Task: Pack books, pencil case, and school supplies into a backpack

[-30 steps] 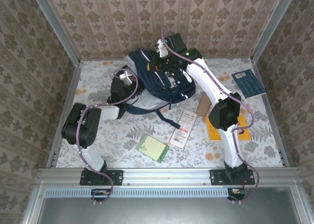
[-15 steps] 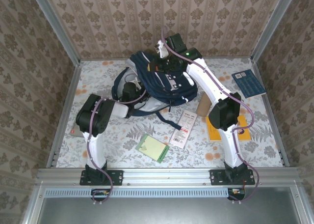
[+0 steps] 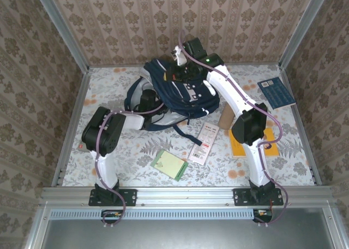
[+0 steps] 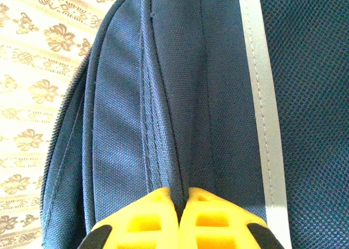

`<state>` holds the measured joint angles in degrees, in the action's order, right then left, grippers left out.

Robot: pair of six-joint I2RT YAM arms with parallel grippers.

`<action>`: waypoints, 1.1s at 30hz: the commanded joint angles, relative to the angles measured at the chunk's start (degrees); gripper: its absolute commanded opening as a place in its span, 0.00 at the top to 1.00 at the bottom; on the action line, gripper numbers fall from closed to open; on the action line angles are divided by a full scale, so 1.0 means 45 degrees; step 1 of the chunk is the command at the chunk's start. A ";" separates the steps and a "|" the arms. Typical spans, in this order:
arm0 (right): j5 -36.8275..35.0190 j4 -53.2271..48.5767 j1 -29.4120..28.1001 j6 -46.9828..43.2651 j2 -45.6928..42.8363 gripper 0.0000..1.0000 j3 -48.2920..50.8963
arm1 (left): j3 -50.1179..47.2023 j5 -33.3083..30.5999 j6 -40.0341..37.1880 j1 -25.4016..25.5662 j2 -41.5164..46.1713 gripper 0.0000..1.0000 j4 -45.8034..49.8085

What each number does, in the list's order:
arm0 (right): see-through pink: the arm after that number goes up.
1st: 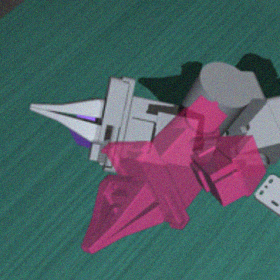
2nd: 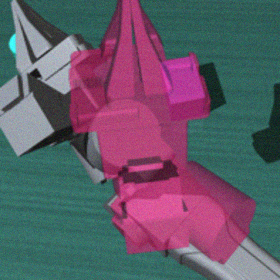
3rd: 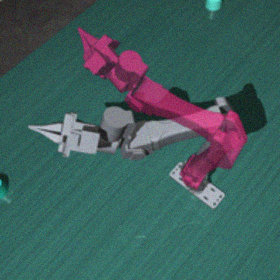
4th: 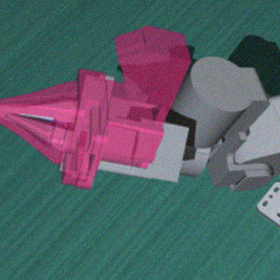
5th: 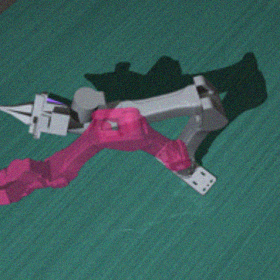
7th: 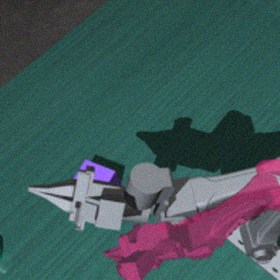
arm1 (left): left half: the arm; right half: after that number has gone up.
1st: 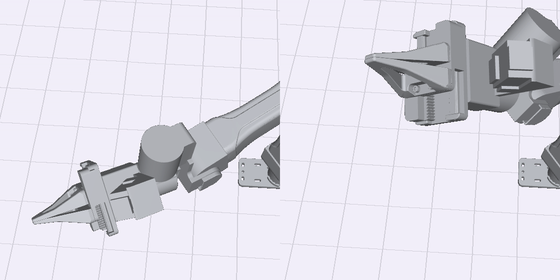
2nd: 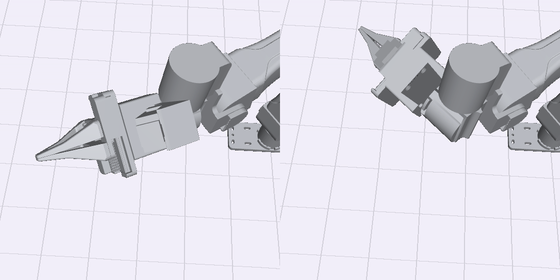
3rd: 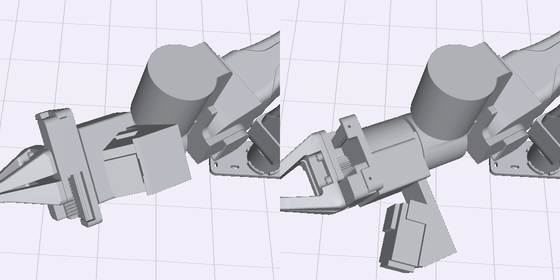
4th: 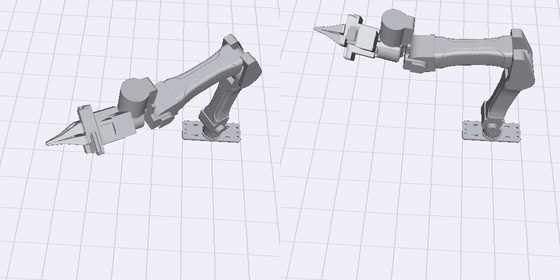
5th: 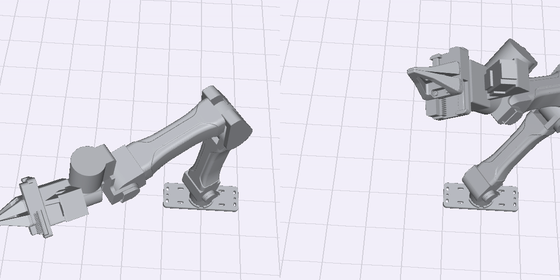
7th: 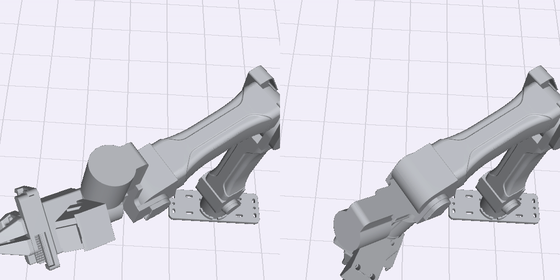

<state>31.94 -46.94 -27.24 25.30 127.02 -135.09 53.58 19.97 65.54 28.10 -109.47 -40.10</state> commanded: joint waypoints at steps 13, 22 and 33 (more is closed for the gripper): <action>0.0382 0.0751 0.0034 0.0033 -0.0294 1.00 -0.0080 | -0.0244 -0.0926 -0.0157 0.0103 0.0205 1.00 -0.0270; 0.0396 0.0940 -0.0121 0.0169 -0.0366 1.00 0.0078 | -0.0357 -0.3675 0.0542 0.0309 -0.0215 1.00 -0.2569; 0.0275 0.0899 -0.0100 0.0109 -0.0335 1.00 0.0073 | 0.0929 -0.3947 0.0829 0.1156 -0.1209 0.61 -0.1441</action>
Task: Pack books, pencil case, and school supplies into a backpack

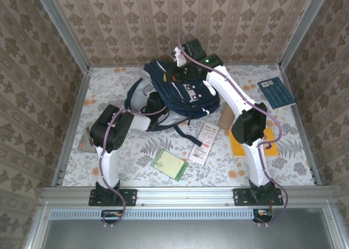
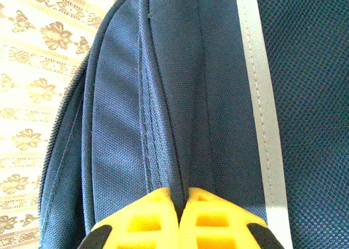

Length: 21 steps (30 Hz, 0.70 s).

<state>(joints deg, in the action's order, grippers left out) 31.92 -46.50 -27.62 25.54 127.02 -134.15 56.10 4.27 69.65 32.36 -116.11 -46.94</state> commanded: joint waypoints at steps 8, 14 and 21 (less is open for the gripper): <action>-0.0003 0.0703 0.0101 -0.0164 -0.0181 1.00 -0.0045 | -0.0130 -0.0975 -0.0975 -0.0127 0.2867 0.08 0.4730; -0.0391 0.0548 0.0159 -0.0466 0.0048 0.98 0.0075 | -0.0332 -0.1646 -0.2060 -0.0446 0.5233 0.00 0.8751; -0.1329 0.0221 0.0151 -0.0644 0.0408 0.60 0.0171 | -0.0901 -0.2620 -0.2728 -0.1051 0.8167 0.00 1.2845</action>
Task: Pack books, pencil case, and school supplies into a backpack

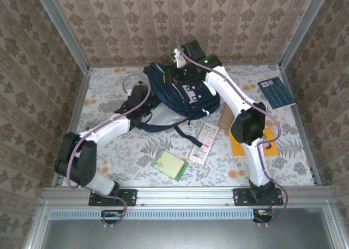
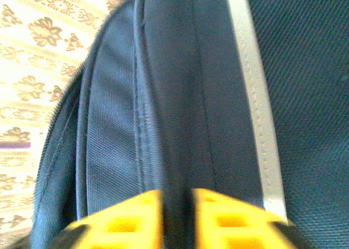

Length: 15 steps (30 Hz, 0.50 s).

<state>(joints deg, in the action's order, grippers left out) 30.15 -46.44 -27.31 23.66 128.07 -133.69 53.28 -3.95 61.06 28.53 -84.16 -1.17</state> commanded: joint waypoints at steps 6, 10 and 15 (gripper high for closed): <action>-0.2225 0.0509 0.0264 -0.0012 -0.0626 0.42 0.1549 | -0.0374 -0.1041 -0.1736 -0.0858 0.3324 0.00 0.4772; -0.3365 0.1164 0.0657 0.0480 -0.1962 0.38 0.3677 | -0.0468 -0.0512 -0.2377 -0.1237 0.4199 0.00 0.4948; -0.5607 0.2321 0.1720 0.1920 -0.4635 0.31 0.7811 | -0.0182 0.0370 -0.3054 -0.1374 0.4494 0.00 0.4645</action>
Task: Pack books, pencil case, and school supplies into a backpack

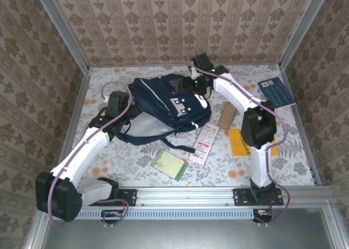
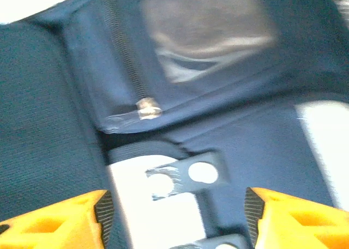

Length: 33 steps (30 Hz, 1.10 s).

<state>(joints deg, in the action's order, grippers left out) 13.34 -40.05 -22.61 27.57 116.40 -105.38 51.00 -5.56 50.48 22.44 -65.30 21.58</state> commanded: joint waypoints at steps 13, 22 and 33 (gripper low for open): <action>-0.3062 0.1983 0.2711 0.2056 -0.5854 0.33 0.8330 | 0.1804 0.2149 -0.1949 0.0197 -0.1972 0.00 0.1703; -0.3239 0.1987 0.2683 0.2383 -0.5788 0.33 0.8699 | 0.1551 0.2127 -0.2818 0.0058 -0.3118 0.00 0.3694; -0.3641 0.1950 0.2681 0.2620 -0.6073 0.33 0.8992 | 0.0151 0.0564 -0.3820 -0.0840 -0.1379 0.00 0.6816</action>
<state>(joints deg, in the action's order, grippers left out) -0.60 -31.40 -10.26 38.15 91.37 -65.78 51.59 0.80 36.27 19.31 -75.00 46.02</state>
